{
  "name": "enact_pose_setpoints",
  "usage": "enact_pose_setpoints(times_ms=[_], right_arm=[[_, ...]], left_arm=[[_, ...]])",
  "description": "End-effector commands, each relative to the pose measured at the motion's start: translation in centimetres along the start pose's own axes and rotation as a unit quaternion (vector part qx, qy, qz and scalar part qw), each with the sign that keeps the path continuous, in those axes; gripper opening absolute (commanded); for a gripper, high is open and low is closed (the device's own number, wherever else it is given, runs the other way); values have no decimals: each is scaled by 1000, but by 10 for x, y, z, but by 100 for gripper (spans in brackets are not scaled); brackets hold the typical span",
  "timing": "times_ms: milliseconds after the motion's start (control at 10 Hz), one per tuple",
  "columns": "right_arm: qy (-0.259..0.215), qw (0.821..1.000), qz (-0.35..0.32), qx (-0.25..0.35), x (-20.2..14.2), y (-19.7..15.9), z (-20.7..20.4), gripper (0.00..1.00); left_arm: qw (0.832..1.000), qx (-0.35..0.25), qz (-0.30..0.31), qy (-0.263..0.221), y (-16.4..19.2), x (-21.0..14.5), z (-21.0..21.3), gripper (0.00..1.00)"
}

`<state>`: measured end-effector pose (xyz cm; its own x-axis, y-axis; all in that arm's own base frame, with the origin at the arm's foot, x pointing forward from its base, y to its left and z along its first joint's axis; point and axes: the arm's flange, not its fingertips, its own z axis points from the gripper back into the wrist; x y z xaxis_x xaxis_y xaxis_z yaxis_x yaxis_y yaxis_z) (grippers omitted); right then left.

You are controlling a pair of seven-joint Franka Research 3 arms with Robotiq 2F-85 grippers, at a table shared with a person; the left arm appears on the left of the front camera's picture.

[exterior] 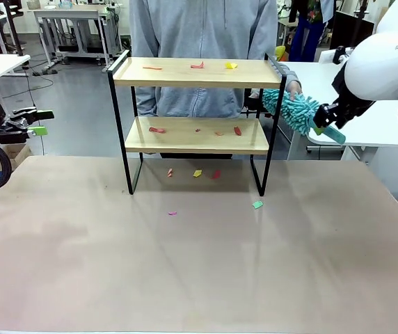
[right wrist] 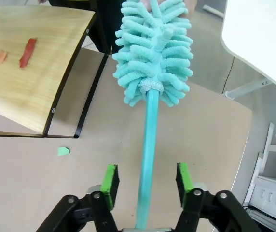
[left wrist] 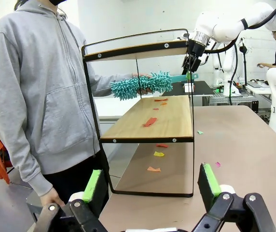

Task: Clean the shelf.
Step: Pick up the Duster handed by the human.

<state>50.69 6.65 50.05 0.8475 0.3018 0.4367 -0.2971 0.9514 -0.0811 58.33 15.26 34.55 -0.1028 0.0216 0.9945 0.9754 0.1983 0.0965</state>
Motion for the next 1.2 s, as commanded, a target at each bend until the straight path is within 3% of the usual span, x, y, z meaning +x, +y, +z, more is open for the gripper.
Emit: enact_pose_setpoints(times_ms=[0, 600, 800, 900, 1100], right_arm=[[13, 1000, -15, -21, 6, 1, -4, 0], [14, 999, -29, -21, 7, -1, -9, 0], [9, 998, -63, -28, 7, -3, -6, 0], [13, 1000, -21, 0, 3, -4, -10, 0], [13, 1000, -21, 0, 3, -4, -10, 0]], left_arm=[[1000, 1, -7, 1, 0, 2, -1, 100], [1000, 1, -7, 1, 0, 2, -1, 100], [1000, 1, -7, 1, 0, 2, -1, 100], [1000, 1, -7, 1, 0, 2, -1, 100], [1000, 1, -7, 1, 0, 2, -1, 100]])
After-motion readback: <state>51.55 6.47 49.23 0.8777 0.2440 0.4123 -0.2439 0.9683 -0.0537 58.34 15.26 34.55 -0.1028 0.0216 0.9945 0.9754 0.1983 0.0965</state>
